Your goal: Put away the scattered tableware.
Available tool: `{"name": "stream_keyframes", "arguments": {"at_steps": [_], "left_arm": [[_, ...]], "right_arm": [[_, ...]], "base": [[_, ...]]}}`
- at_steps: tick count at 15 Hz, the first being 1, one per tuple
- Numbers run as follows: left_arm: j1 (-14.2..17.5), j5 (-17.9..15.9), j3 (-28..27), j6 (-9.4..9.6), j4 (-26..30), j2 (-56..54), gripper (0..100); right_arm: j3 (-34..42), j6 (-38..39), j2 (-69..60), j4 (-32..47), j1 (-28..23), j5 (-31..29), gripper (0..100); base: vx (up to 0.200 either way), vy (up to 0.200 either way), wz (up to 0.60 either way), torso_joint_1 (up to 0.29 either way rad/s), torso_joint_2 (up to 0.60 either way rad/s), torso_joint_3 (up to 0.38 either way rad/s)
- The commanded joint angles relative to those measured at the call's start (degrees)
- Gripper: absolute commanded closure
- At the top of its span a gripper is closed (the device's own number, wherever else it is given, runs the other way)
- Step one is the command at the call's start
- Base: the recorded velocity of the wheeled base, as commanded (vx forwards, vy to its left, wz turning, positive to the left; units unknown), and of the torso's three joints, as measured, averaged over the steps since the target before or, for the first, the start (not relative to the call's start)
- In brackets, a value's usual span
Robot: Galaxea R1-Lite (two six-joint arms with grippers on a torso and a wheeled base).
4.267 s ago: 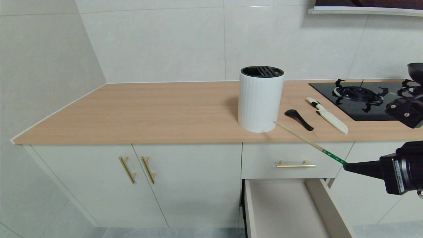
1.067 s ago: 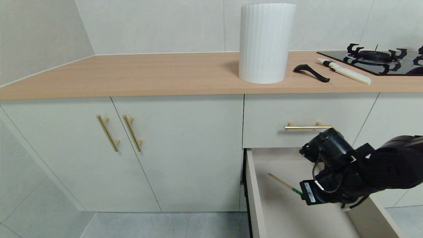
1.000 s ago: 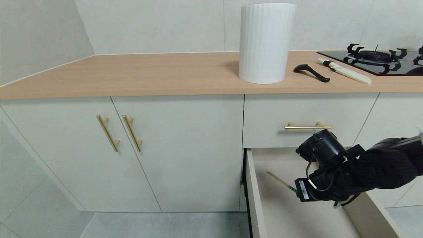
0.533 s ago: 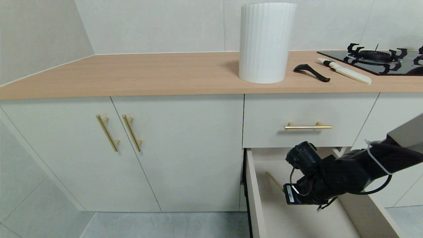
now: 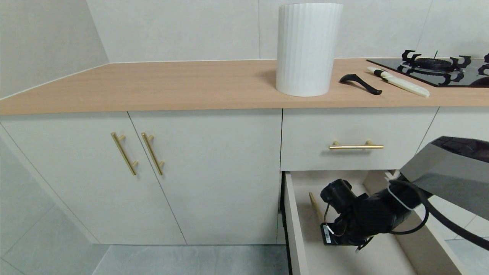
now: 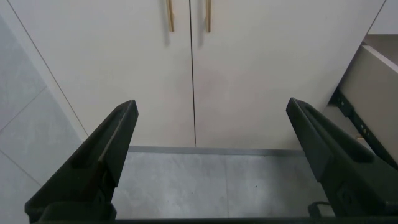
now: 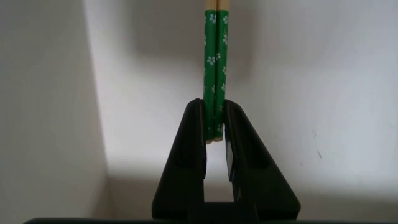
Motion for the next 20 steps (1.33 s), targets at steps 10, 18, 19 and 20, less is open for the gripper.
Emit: {"name": "stream_keyframes", "arguments": {"at_steps": [10,18,19,20], "left_arm": [[0.0,0.0,0.0,-0.02,0.0,0.0,0],[0.0,0.0,0.0,-0.02,0.0,0.0,0],[0.0,0.0,0.0,-0.02,0.0,0.0,0],[0.0,0.0,0.0,-0.02,0.0,0.0,0]], "right_arm": [[-1.3,0.0,4.2,-0.5,-0.4,-0.5,100],[-1.2,0.0,3.4,-0.5,-0.4,-0.5,0],[-1.1,0.0,2.7,-0.3,-0.4,-0.5,0],[-0.6,0.1,0.9,0.0,-0.4,-0.5,0]], "base": [[0.000,0.000,0.00,0.000,0.00,0.000],[0.000,0.000,0.00,0.000,0.00,0.000],[0.000,0.000,0.00,0.000,0.00,0.000],[0.000,0.000,0.00,0.000,0.00,0.000]]}}
